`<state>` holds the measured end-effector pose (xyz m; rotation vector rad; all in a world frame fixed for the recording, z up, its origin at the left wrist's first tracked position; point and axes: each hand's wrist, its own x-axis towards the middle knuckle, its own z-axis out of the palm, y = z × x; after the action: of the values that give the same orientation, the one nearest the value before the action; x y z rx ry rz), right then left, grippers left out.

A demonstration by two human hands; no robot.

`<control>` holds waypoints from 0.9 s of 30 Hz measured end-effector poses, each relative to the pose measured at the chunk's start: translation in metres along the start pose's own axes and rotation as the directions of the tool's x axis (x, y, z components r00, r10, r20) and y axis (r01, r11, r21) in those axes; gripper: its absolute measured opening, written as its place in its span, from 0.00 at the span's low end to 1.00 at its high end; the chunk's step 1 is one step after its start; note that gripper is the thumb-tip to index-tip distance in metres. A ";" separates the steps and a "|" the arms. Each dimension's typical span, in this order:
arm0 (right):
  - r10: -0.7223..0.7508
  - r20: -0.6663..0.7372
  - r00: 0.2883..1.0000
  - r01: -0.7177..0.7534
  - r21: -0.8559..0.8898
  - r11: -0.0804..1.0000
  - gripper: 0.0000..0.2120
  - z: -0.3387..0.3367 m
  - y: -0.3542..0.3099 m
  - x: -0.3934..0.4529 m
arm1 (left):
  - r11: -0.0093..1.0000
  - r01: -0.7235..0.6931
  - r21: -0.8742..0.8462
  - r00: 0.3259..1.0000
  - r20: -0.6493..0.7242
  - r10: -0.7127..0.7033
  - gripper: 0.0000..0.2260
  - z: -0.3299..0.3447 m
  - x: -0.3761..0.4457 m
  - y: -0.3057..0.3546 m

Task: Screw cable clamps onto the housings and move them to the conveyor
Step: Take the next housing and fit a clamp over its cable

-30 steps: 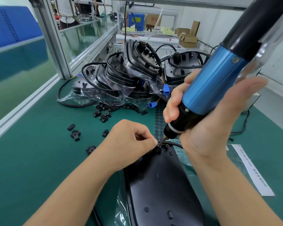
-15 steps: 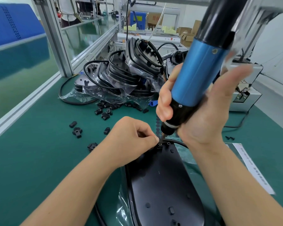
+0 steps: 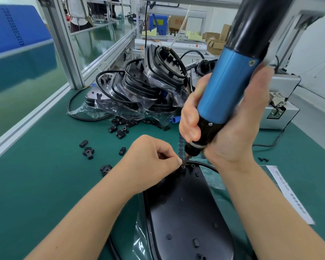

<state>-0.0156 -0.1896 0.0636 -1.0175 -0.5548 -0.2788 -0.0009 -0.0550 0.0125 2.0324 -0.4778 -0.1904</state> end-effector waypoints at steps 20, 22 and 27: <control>0.044 0.145 0.989 -0.044 -0.004 0.999 0.32 -0.002 0.001 0.003 | 1.000 -0.016 0.012 1.000 0.001 0.016 0.04 0.001 0.003 -0.002; 0.050 0.152 0.987 -0.049 -0.010 0.999 0.30 -0.001 0.001 0.004 | 1.000 -0.018 0.011 1.000 -0.008 0.018 0.04 0.002 0.003 -0.003; 0.059 0.182 0.981 -0.062 0.008 0.998 0.32 -0.002 0.001 0.006 | 0.999 -0.025 0.019 1.000 -0.016 0.025 0.05 0.001 0.003 -0.003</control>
<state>-0.0098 -0.1910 0.0652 -1.0505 -0.6890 -0.1282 0.0020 -0.0561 0.0095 2.0441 -0.4967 -0.1546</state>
